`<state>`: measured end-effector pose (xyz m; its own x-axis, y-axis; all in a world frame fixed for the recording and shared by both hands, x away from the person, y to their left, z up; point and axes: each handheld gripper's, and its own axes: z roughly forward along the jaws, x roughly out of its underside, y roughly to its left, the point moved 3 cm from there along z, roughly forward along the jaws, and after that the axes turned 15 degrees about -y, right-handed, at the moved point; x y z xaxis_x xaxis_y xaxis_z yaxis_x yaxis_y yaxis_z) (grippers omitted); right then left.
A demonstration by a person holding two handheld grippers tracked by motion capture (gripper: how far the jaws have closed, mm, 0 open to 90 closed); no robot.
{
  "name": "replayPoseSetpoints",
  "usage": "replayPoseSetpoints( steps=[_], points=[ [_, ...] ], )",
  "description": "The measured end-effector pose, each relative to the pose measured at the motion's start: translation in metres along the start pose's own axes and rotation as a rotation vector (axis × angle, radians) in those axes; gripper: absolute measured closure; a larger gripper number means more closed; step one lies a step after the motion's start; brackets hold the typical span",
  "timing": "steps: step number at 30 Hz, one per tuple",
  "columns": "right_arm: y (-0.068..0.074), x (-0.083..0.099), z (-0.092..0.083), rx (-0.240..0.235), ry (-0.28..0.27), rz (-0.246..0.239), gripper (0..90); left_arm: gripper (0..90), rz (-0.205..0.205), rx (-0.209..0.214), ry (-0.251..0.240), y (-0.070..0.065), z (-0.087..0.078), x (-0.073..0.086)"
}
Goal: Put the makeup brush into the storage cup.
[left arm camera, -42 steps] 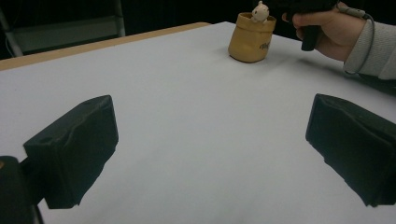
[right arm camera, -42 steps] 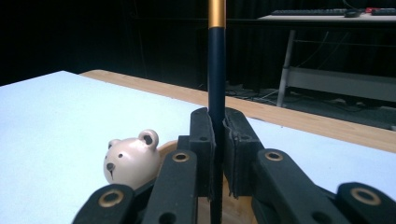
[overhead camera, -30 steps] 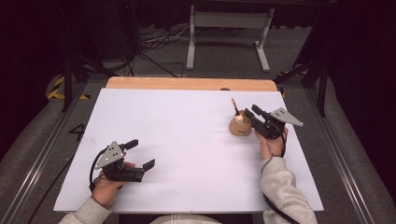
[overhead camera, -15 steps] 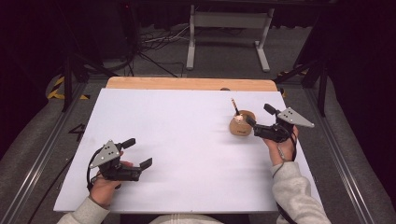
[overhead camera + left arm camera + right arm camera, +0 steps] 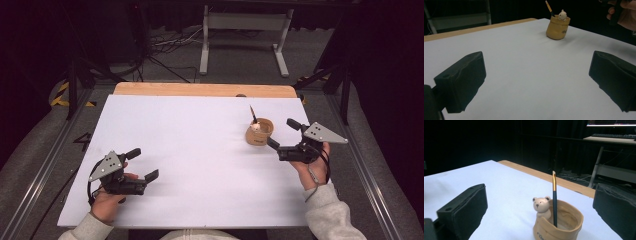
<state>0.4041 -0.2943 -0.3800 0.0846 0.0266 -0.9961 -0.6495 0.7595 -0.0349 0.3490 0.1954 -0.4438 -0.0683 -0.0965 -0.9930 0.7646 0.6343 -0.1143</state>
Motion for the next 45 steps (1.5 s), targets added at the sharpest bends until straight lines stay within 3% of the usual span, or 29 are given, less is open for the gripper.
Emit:
replayPoseSetpoints(
  steps=[11, 18, 37, 45],
  points=[
    [0.015, 0.004, -0.020, -0.054, 0.023, 0.000, 0.0, 1.7, -0.028, 0.007, -0.013, 0.005, -0.009, 0.001],
    [0.024, 0.017, -0.030, -0.095, 0.029, -0.004, 0.0, 1.7, -0.016, 0.016, -0.023, 0.006, -0.014, 0.003],
    [0.042, 0.043, -0.039, -0.158, 0.033, 0.011, 0.0, 1.7, -0.018, 0.026, -0.063, 0.013, -0.019, 0.010],
    [0.046, 0.058, -0.039, -0.167, 0.042, 0.052, 0.0, 1.7, -0.012, 0.024, -0.066, 0.013, -0.018, 0.012]
  ],
)
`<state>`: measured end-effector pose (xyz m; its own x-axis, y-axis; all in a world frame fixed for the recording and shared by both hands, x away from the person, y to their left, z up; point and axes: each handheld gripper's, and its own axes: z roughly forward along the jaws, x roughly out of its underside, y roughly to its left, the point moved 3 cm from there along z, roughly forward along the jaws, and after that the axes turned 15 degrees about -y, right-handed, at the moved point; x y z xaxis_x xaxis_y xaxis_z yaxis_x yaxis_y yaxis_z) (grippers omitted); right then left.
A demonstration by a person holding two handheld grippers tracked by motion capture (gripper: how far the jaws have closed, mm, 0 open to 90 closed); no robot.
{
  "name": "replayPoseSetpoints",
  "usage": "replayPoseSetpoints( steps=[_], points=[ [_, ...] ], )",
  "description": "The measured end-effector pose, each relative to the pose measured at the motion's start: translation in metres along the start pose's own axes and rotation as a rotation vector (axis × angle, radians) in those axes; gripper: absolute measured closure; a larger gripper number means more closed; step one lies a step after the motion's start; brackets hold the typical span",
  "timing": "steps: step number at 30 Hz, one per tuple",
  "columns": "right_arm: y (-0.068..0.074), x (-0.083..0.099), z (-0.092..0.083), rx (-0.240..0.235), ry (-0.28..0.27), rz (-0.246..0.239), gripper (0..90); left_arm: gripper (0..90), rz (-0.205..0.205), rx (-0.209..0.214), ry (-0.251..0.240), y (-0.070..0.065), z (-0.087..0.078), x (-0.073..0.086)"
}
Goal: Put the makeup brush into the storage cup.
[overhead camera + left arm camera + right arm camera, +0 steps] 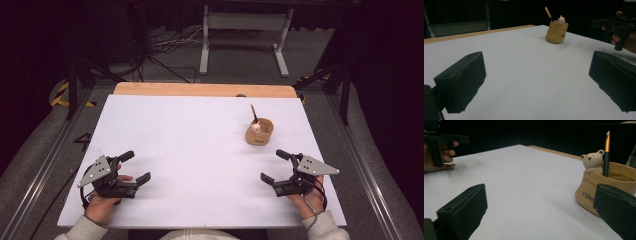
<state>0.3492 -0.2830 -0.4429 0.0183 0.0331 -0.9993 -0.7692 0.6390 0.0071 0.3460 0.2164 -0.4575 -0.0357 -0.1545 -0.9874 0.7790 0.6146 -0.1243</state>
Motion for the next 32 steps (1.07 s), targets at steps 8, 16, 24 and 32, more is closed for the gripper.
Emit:
replayPoseSetpoints(
  steps=[8, 16, 24, 32],
  points=[
    [-0.001, 0.005, 0.001, 0.006, 0.016, 0.062, 0.0, 1.6, 0.004, -0.006, -0.001, -0.002, 0.001, 0.001],
    [-0.008, 0.017, 0.001, 0.049, 0.037, 0.132, 0.0, 1.7, 0.003, -0.009, 0.004, -0.003, 0.003, 0.002],
    [-0.005, 0.018, 0.002, 0.071, 0.033, 0.087, 0.0, 1.7, -0.003, -0.020, 0.002, -0.003, 0.004, 0.004],
    [-0.003, 0.014, 0.001, 0.066, 0.019, 0.058, 0.0, 1.7, -0.002, -0.015, 0.009, -0.003, 0.004, 0.004]
  ],
)
